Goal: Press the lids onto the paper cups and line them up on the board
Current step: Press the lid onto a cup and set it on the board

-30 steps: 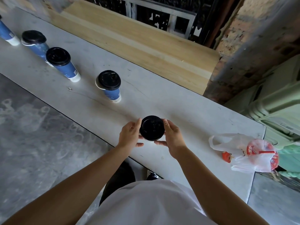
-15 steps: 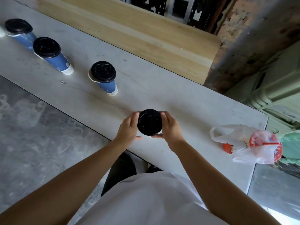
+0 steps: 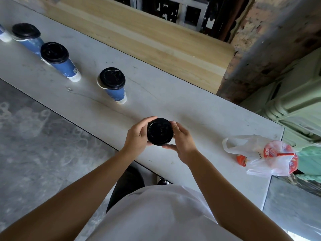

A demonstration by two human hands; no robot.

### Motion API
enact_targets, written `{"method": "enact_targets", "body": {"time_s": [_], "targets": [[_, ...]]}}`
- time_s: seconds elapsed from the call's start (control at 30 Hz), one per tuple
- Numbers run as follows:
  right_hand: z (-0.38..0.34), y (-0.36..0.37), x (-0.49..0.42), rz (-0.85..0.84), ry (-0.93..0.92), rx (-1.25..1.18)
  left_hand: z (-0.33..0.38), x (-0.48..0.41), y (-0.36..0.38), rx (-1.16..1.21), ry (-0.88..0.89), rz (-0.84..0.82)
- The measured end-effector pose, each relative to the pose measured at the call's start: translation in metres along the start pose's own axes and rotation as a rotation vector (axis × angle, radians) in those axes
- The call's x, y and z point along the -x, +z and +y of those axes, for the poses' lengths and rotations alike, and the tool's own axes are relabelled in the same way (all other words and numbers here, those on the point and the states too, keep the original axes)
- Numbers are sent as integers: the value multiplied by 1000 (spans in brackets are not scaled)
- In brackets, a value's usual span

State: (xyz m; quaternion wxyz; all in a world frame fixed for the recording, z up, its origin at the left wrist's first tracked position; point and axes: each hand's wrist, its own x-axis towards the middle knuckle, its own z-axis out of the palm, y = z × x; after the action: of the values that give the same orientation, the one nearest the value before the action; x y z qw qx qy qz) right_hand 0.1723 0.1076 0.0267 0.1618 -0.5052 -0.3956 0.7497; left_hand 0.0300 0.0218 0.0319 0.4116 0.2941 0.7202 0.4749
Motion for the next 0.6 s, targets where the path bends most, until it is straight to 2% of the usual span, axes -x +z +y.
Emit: {"method": "enact_targets", "body": {"time_s": [0.13,0.23,0.3,0.4,0.5,0.6], "targets": [[-1,-6,2,-73,30,-44,7,-5,-11,-82,22,-83],[-1,-17,7,-194,-21,-110,14,-13,-19,4,-83,-192],[-1,-23,9,-240,-73,-63,16,-15,-24,32,-137,-305],[1,-24,8,-251,-179,101,12,-15,-26,-169,-33,-407],[-1,-21,9,-229,-224,140,9,-16,-25,-251,11,-379],[-3,-18,9,-243,-250,198,6,-16,-27,-202,18,-373]]}}
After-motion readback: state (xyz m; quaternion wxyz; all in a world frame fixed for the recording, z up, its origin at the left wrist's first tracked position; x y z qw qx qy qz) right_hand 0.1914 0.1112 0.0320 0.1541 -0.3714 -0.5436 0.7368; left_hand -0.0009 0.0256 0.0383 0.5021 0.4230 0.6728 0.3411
